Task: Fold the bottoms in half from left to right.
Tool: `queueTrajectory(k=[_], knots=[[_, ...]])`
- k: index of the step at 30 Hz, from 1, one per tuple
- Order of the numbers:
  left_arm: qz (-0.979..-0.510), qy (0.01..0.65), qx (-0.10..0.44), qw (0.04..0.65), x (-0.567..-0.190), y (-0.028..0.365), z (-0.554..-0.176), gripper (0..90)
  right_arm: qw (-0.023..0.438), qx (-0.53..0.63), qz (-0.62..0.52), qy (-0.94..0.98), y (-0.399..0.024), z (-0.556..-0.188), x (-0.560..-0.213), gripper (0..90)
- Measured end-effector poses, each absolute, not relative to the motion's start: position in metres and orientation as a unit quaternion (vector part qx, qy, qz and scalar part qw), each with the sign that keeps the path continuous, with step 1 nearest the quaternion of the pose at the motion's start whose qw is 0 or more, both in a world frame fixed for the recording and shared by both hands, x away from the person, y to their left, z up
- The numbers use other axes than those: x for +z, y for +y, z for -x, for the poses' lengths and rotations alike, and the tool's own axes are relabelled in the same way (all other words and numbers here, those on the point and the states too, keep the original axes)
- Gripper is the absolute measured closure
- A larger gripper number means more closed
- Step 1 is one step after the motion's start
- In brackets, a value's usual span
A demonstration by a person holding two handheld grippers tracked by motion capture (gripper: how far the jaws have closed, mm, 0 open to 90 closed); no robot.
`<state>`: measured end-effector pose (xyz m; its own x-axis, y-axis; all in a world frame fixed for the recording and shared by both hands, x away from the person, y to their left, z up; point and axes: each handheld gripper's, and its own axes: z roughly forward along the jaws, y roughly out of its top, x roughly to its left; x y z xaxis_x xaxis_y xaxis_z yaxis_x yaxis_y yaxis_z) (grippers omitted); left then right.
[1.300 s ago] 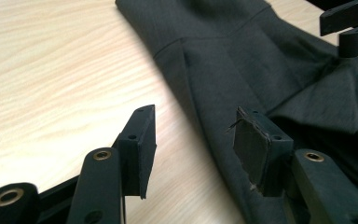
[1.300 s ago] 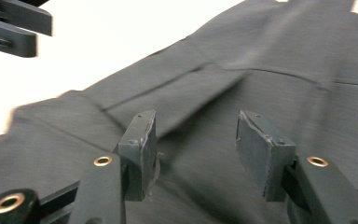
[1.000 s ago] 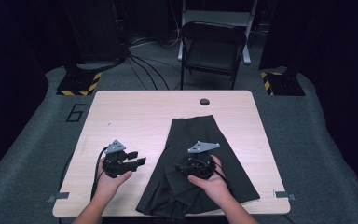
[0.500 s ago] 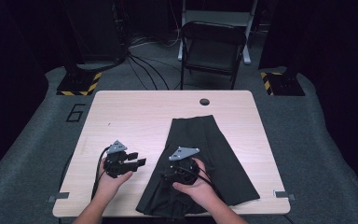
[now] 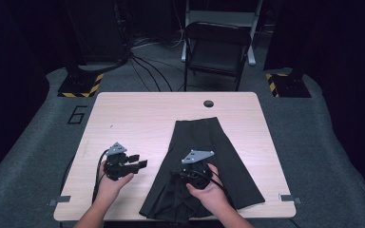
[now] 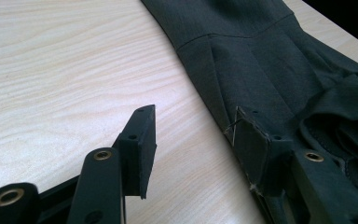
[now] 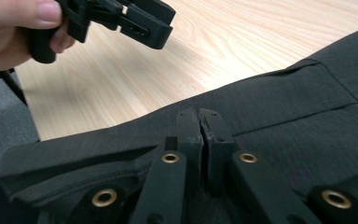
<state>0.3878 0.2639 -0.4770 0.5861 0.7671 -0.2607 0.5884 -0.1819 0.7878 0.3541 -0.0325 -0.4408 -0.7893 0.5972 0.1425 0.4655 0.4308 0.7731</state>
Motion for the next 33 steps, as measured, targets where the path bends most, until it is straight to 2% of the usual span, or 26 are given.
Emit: queueTrajectory(k=[5, 12, 25, 33], knots=[[-0.762, 0.445, 0.099, 0.46, -0.477, 0.264, -0.388, 49.1, 0.087, 0.442, -0.311, 0.837, -0.049, -0.348, -0.433, 88.2], [-0.761, 0.446, 0.101, 0.46, -0.477, 0.264, -0.388, 49.3, 0.112, 0.468, -0.337, 0.809, -0.105, -0.334, -0.415, 88.6], [-0.771, 0.435, 0.102, 0.454, -0.477, 0.255, -0.389, 49.8, 0.163, 0.473, -0.413, 0.761, -0.199, -0.292, -0.408, 88.8], [-0.774, 0.43, 0.101, 0.454, -0.478, 0.25, -0.391, 49.9, 0.172, 0.486, -0.421, 0.746, -0.222, -0.26, -0.405, 88.3]])
